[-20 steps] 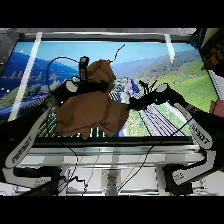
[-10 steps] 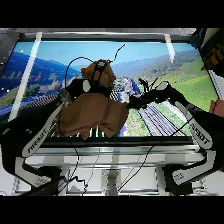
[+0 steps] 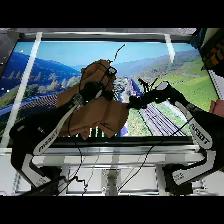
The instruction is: Fold the clothes and pants, and hang the long-sleeved shirts on hangers.
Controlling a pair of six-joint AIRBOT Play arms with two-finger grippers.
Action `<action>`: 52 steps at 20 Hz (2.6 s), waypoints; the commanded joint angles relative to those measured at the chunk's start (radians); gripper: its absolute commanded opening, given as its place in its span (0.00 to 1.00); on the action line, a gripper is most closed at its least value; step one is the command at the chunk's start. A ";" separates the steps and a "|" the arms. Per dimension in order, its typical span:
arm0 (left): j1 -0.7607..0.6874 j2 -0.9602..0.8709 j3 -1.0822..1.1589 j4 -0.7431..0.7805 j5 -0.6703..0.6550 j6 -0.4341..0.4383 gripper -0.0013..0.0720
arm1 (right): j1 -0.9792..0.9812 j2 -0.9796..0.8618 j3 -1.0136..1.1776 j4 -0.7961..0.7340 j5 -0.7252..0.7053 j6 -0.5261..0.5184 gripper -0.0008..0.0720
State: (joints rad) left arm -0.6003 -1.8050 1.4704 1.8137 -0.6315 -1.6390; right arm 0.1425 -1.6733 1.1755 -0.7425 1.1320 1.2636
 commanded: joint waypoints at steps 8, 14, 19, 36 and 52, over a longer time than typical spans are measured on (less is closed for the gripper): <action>0.097 0.044 0.072 0.308 -0.092 -0.276 0.06 | 0.000 0.001 0.000 0.000 0.000 0.000 0.03; 0.259 0.268 0.148 0.393 -0.095 -0.276 0.06 | -0.070 0.075 0.001 0.002 -0.022 0.000 0.03; 0.408 0.405 0.148 0.393 -0.253 -0.272 0.06 | -0.170 0.257 0.000 -0.049 -0.159 0.000 0.03; 0.771 0.429 -0.010 0.122 -0.317 -0.335 0.05 | -0.286 0.335 0.001 -0.415 -0.492 0.143 0.03; 0.859 1.098 -0.916 0.081 -0.311 -0.528 0.05 | -0.216 0.326 0.000 -0.440 -0.427 0.137 0.03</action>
State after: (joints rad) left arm 0.2481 -0.8810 0.7227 1.9911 -0.9409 -2.1345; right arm -0.0772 -1.3468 1.1755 -1.1782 0.7036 1.4002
